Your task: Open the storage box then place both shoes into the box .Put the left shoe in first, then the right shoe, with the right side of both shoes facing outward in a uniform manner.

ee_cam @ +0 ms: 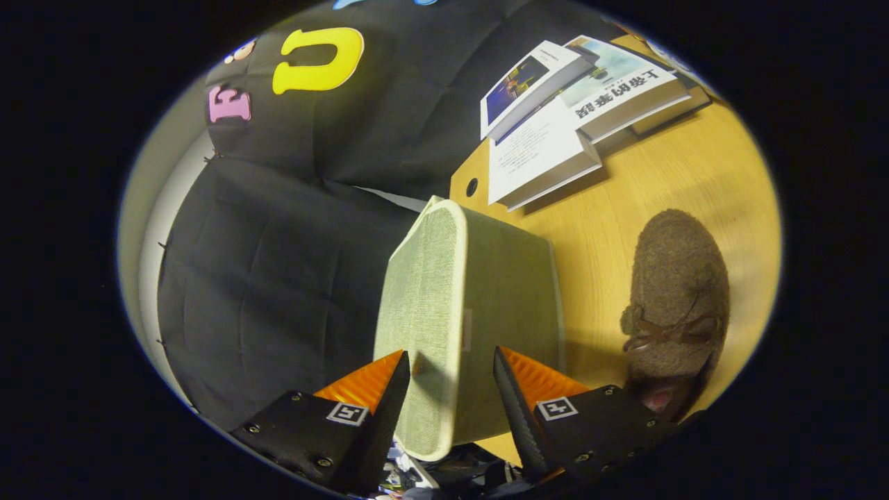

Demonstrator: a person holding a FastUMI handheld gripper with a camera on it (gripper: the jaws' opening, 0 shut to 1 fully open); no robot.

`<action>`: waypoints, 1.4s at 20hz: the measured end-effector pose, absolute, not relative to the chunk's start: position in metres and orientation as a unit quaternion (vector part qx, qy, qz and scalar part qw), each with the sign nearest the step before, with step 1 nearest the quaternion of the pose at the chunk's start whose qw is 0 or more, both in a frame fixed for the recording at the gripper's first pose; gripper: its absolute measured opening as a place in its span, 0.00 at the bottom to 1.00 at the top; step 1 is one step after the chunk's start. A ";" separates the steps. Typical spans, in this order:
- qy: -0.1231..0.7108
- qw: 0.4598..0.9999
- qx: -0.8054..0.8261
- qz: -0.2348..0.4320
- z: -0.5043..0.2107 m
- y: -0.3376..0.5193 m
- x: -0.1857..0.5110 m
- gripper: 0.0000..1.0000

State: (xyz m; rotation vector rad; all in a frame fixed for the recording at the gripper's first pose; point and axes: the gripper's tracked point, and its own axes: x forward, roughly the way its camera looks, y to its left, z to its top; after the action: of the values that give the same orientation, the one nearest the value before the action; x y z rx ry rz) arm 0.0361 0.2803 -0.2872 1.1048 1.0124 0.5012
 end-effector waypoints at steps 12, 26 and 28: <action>0.445 0.713 0.464 0.280 -0.224 0.299 0.042 0.04; 0.409 0.723 0.389 0.399 -0.120 0.454 0.082 0.06; 0.412 0.722 0.372 0.413 -0.120 0.484 0.084 0.08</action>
State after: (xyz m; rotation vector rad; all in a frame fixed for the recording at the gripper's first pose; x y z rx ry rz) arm 0.0838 0.4835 -0.1198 0.8227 0.9100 0.9117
